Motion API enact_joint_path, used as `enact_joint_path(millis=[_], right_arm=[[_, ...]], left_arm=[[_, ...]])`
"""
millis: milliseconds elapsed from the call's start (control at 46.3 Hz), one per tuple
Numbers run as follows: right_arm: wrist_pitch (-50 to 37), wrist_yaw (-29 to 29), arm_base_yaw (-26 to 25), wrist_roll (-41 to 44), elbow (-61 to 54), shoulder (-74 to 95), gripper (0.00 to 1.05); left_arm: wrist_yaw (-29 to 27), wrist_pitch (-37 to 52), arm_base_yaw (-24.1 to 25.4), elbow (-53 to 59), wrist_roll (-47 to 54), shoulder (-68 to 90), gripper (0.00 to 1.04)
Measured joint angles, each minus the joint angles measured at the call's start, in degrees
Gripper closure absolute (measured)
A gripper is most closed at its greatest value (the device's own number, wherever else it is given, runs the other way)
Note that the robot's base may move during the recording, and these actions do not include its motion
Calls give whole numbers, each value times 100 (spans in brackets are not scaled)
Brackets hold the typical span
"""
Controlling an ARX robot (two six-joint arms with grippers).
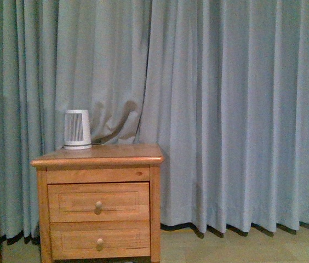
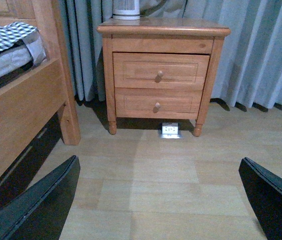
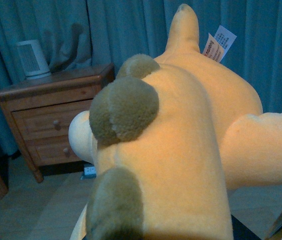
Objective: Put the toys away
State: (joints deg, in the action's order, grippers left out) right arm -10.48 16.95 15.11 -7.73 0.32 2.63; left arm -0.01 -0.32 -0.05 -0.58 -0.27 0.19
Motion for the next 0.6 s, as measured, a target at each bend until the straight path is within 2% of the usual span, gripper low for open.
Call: enact_joint_path(millis=[604], right_arm=[[0, 0, 0, 0, 0, 4, 85]], left_arm=[[0, -2, 0, 0, 0, -2, 6]])
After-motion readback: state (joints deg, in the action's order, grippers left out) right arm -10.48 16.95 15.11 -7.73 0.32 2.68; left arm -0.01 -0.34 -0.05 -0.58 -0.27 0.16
